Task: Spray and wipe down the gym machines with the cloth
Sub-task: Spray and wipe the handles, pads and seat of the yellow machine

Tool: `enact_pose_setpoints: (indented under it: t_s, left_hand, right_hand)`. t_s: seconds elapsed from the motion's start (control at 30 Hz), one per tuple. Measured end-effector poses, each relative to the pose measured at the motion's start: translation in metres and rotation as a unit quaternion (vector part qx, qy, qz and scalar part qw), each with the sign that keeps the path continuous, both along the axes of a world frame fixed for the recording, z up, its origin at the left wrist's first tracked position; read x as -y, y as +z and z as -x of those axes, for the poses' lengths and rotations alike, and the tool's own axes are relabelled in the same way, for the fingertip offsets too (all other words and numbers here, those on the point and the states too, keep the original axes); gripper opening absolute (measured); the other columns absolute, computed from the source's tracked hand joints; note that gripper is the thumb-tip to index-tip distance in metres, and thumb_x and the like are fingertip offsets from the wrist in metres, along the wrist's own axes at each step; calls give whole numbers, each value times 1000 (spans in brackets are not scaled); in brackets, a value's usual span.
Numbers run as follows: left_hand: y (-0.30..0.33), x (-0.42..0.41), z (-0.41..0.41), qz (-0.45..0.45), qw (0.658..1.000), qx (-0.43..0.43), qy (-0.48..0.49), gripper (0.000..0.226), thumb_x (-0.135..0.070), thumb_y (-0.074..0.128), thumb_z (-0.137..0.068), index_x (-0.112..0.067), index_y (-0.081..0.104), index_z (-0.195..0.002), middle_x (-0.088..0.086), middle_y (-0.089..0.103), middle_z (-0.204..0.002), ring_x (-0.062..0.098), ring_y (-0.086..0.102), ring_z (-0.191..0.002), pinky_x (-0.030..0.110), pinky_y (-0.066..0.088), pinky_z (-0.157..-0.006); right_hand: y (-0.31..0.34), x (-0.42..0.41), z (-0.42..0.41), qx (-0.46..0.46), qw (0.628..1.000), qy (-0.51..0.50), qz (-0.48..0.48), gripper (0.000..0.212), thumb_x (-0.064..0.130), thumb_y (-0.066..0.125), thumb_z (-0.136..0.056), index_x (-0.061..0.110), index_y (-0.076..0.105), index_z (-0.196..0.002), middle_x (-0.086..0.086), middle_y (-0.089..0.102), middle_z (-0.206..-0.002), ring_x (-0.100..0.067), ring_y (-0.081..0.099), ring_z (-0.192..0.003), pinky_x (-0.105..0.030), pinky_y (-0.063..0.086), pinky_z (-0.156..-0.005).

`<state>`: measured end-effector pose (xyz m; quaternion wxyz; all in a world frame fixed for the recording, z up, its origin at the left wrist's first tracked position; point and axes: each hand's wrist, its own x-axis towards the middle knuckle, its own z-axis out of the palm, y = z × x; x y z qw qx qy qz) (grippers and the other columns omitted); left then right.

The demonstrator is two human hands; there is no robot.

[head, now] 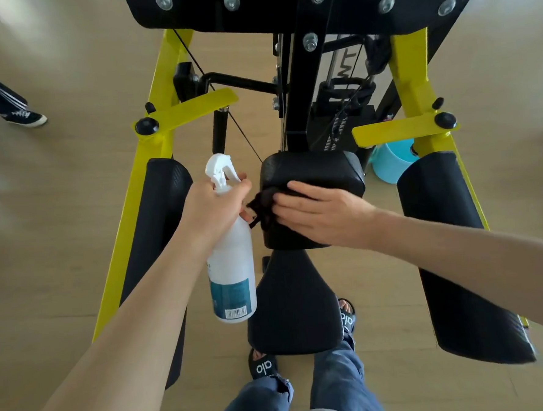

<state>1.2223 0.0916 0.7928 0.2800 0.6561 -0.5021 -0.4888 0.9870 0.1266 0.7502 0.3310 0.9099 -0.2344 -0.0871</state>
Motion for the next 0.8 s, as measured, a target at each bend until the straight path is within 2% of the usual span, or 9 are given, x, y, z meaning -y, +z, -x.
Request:
enact_pose_setpoints:
  t_s: [0.17, 0.23, 0.33, 0.4, 0.47, 0.53, 0.57, 0.67, 0.8]
  left_hand:
    - [15, 4, 18, 10, 1000, -1, -24, 16, -30, 65, -97, -21, 74, -107, -8, 62, -56, 11, 71, -62, 24, 52, -67]
    - [17, 3, 26, 13, 999, 5, -36, 19, -32, 67, -97, -19, 73, -109, -4, 63, -61, 9, 70, -59, 28, 58, -68]
    - [14, -1, 39, -2, 999, -6, -41, 18, -35, 66, -95, -26, 69, -110, -4, 66, -60, 17, 74, -68, 48, 62, -92]
    - [12, -3, 45, -3, 999, -6, -32, 18, -37, 67, -95, -28, 67, -111, -5, 66, -60, 20, 76, -73, 51, 61, -94]
    - [9, -2, 47, -1, 1000, 4, -23, 25, -38, 66, -94, -30, 66, -118, -4, 68, -66, 20, 77, -75, 51, 62, -93]
    - [9, 0, 47, 4, 999, 25, -31, 31, -40, 65, -93, -30, 64, -123, -4, 68, -70, 20, 77, -78, 50, 61, -93]
    - [8, 1, 47, 6, 999, 31, -34, 33, -41, 65, -92, -30, 64, -123, -3, 69, -70, 20, 77, -79, 50, 61, -93]
    - [9, 1, 47, 15, 998, 50, -41, 31, -39, 64, -95, -30, 63, -125, -1, 69, -75, 19, 77, -78, 46, 62, -90]
    - [10, 0, 50, 11, 998, 51, -26, 24, -38, 66, -97, -28, 64, -118, -2, 67, -74, 23, 77, -82, 48, 62, -90]
  right_hand:
    - [6, -13, 48, 201, 975, -95, 15, 51, 2, 60, -99, 7, 50, -148, -16, 51, -149, -33, 44, -143, -47, 33, -121]
    - [-3, -25, 49, 324, 930, -170, 17, 47, 4, 62, -99, 3, 52, -146, -19, 54, -145, -34, 47, -140, -48, 39, -117]
    - [-23, -39, 36, 472, 829, -299, -4, 48, 16, 55, -104, -2, 47, -147, -22, 51, -146, -35, 46, -139, -45, 40, -116]
    - [-37, -46, 17, 580, 720, -377, -46, 49, 17, 49, -105, 0, 41, -150, -18, 51, -145, -28, 48, -134, -32, 40, -111]
    - [-51, -52, -6, 718, 519, -452, -109, 43, 14, 44, -104, 8, 46, -147, -11, 59, -135, -22, 54, -121, -28, 44, -100]
    - [-59, -53, -30, 803, 292, -499, -146, 39, 19, 39, -103, 14, 55, -138, -7, 65, -121, -24, 59, -113, -39, 50, -99]
    - [-59, -50, -39, 819, 221, -512, -139, 37, 21, 38, -104, 13, 58, -133, -4, 66, -115, -24, 61, -110, -42, 51, -98]
    - [-59, -39, -48, 852, 98, -503, -105, 31, 19, 37, -105, 9, 62, -122, 6, 65, -106, -15, 62, -103, -30, 51, -93]
    - [-76, -40, -51, 847, 55, -517, -107, 33, 16, 38, -107, 5, 62, -126, 2, 63, -101, -23, 63, -103, -28, 44, -85]
